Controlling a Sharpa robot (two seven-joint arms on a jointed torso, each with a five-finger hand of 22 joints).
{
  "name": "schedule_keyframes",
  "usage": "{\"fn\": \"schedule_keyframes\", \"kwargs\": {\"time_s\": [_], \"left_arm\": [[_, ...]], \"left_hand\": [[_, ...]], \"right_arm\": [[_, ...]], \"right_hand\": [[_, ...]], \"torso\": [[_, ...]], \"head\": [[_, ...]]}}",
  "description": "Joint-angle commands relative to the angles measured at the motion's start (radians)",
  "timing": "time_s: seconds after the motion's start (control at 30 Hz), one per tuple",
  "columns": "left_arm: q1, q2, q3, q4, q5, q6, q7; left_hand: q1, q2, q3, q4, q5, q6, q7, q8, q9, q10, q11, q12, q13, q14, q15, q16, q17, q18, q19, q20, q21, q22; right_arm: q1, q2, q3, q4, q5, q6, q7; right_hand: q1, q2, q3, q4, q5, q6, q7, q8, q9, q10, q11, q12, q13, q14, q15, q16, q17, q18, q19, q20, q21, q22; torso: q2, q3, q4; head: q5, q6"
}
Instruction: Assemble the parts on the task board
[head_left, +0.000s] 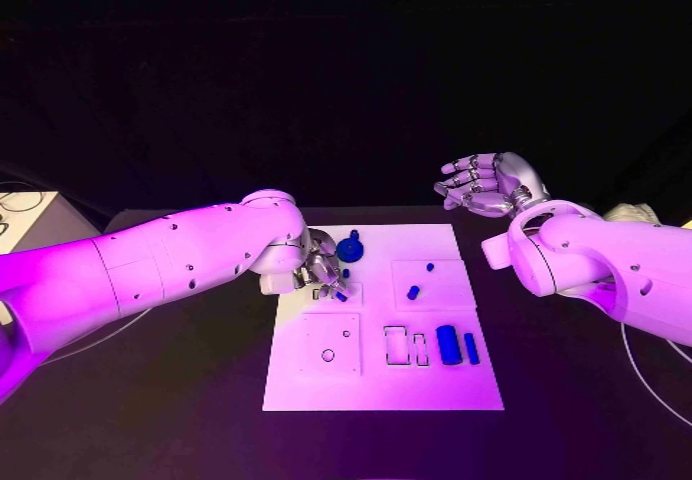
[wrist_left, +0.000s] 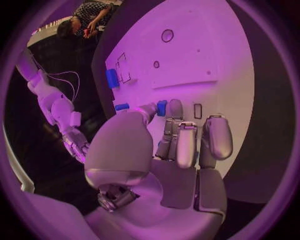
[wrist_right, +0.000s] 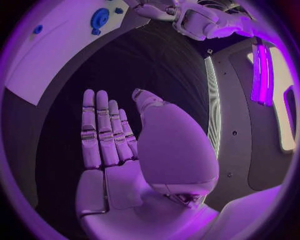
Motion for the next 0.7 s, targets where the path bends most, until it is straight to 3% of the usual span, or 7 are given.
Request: {"fn": "schedule_keyframes", "kwargs": {"time_s": [0.03,0.1,0.17,0.6,0.7], "left_arm": [[0.000,-0.004,0.000,0.004,0.055,-0.044,0.009],[0.000,-0.007,0.000,0.006,0.065,-0.058,0.009],[0.000,-0.010,0.000,0.009,0.076,-0.071,0.009],[0.000,-0.047,0.001,0.045,0.094,-0.162,0.014],[-0.001,-0.055,0.001,0.052,0.094,-0.174,0.013]], "left_hand": [[0.004,-0.011,0.102,-0.009,0.006,-0.008,-0.010,0.040,0.067,0.007,-0.012,0.003,-0.002,0.017,-0.010,0.002,0.085,-0.004,-0.003,-0.006,-0.004,-0.002],[0.003,-0.022,0.204,-0.044,0.004,-0.011,-0.015,0.074,0.110,0.012,-0.019,0.012,-0.002,0.020,-0.016,0.004,0.089,-0.004,-0.003,-0.010,-0.004,0.000],[-0.053,-0.046,0.311,-0.075,0.001,-0.025,-0.014,0.105,0.157,0.015,-0.019,0.023,-0.001,0.021,-0.015,0.003,0.091,-0.004,-0.001,-0.013,-0.004,0.002],[-0.179,-0.081,0.503,-0.206,0.014,-0.020,-0.026,0.143,0.228,0.061,-0.027,0.089,0.050,0.039,-0.026,0.020,0.119,-0.009,0.018,-0.022,0.006,0.031],[-0.204,-0.090,0.527,-0.227,0.045,-0.011,-0.030,0.150,0.238,0.077,-0.031,0.104,0.063,0.046,-0.030,0.027,0.129,-0.011,0.027,-0.025,0.010,0.044]], "right_arm": [[-0.001,0.002,0.000,-0.003,-0.010,0.012,-0.012],[-0.002,0.003,0.000,-0.004,-0.011,0.016,-0.016],[-0.002,0.004,-0.001,-0.006,-0.012,0.020,-0.019],[-0.005,0.005,-0.002,-0.013,-0.019,0.045,-0.037],[-0.006,0.005,-0.002,-0.015,-0.020,0.048,-0.040]], "right_hand": [[0.010,-0.001,0.004,0.000,0.005,-0.003,0.037,0.007,-0.002,0.007,0.002,0.002,-0.003,0.004,0.001,-0.008,-0.002,0.005,0.008,0.001,-0.005,-0.002],[0.010,-0.001,0.004,0.000,0.005,-0.003,0.037,0.007,-0.002,0.007,0.002,0.002,-0.003,0.004,0.001,-0.008,-0.002,0.005,0.008,0.001,-0.005,-0.002],[0.010,-0.002,0.006,0.000,0.008,-0.004,0.038,0.007,-0.002,0.007,0.003,0.001,-0.006,0.004,0.001,-0.010,-0.003,0.005,0.008,0.001,-0.006,-0.005],[0.004,-0.006,0.009,0.001,0.009,-0.007,0.040,0.007,-0.005,0.006,0.005,0.002,-0.019,-0.002,0.005,-0.019,-0.008,0.004,0.004,0.004,-0.012,-0.017],[0.003,-0.006,0.009,0.001,0.009,-0.007,0.040,0.008,-0.005,0.006,0.005,0.002,-0.020,-0.002,0.005,-0.020,-0.008,0.004,0.004,0.004,-0.012,-0.018]], "torso": [[0.000,-0.0007,0.0015],[0.000,-0.0007,0.0018],[0.000,-0.0003,0.0010],[-0.002,0.0009,0.0031],[-0.001,0.0011,0.0037]], "head": [[-0.002,-0.001],[-0.002,-0.002],[-0.001,-0.001],[0.000,-0.006],[0.002,-0.008]]}}
